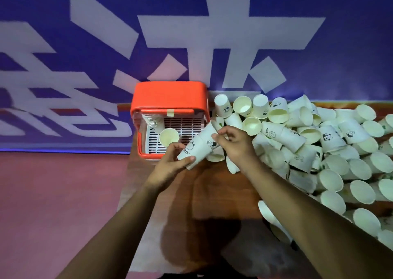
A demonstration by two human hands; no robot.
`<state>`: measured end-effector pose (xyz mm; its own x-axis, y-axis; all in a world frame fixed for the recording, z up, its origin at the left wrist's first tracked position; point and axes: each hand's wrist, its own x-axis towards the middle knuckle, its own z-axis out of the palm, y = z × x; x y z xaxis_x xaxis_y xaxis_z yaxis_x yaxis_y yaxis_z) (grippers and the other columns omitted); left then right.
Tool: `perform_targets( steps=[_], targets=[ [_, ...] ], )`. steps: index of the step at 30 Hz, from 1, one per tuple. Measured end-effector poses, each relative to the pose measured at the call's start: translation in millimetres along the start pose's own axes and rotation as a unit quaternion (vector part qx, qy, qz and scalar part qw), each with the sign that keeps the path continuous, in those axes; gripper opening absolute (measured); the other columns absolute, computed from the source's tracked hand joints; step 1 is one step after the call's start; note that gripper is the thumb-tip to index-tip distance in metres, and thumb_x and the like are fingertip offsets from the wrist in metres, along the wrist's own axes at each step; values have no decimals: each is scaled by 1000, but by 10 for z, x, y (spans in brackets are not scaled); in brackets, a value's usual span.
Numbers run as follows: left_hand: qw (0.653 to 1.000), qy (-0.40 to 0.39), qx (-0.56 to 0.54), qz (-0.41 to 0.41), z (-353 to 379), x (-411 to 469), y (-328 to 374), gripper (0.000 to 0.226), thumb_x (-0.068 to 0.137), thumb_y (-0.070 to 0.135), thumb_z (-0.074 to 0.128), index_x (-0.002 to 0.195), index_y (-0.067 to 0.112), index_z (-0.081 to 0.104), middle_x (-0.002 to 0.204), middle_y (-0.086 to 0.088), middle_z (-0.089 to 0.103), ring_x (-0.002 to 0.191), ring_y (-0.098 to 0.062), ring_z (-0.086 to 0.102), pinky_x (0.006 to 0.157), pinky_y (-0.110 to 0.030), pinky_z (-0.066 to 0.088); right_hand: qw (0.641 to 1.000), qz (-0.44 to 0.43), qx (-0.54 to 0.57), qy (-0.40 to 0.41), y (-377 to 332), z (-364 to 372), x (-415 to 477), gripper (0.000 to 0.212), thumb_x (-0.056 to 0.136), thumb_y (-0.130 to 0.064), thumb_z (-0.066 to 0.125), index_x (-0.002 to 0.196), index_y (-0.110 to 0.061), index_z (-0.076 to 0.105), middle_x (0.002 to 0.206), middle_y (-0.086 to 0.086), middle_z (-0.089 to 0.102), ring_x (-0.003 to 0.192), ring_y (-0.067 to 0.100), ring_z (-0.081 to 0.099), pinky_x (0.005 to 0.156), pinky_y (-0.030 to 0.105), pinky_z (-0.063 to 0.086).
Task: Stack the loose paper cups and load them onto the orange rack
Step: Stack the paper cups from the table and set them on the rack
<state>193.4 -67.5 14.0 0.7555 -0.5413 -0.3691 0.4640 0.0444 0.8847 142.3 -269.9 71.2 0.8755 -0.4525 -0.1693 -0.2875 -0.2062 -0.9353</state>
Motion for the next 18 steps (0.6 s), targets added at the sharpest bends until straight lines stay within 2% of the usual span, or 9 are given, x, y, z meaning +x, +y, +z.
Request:
perform_targets(
  steps=[2,5,8,11,14,16,18],
  targets=[
    [998,3,62,16,-192,7,81,50,67,30,84,110,24,58,126,-16,61,112,-22,59,91,-41,48,999,4,25,-24,-118,150,26,16,83,-18,75,94,-16,65,88,-6,65,75,9,61,67,21,48],
    [984,-19,170,51,-431,59,236,66,73,29,82,132,27,53,130,0,62,124,-17,56,101,-37,46,996,10,52,-72,-195,348,80,44,79,-17,79,116,-21,56,111,-8,60,96,10,63,72,16,51],
    [962,-31,257,91,-635,162,364,60,81,20,79,135,28,53,132,10,60,126,-10,53,104,-32,44,994,2,31,-109,-166,584,180,74,68,-33,83,133,-30,48,130,-9,55,114,12,60,95,29,51],
    [955,-20,276,103,-742,251,461,57,83,18,78,133,26,53,129,14,60,124,-2,53,100,-20,44,994,22,-9,-106,-173,809,293,79,66,-40,85,135,-27,49,131,-11,55,118,12,58,103,39,47],
    [928,17,351,122,-881,364,476,52,86,20,75,134,26,56,129,7,52,120,15,41,103,-9,31,994,18,-48,-98,-106,981,406,86,56,-56,81,133,-30,50,129,-8,59,118,12,57,102,42,47],
    [937,20,334,102,-961,418,514,45,91,16,68,133,29,57,123,5,50,116,14,41,107,-16,31,991,7,-88,-98,-63,1075,416,86,61,-47,83,136,-29,45,132,-7,56,121,12,53,103,41,46],
    [962,-4,259,83,-1003,434,542,43,96,11,60,136,25,56,125,20,56,117,10,49,103,-16,38,990,-14,-108,-88,-26,1168,390,87,66,-33,86,140,-25,41,136,-4,52,125,13,50,105,40,44]
  ],
)
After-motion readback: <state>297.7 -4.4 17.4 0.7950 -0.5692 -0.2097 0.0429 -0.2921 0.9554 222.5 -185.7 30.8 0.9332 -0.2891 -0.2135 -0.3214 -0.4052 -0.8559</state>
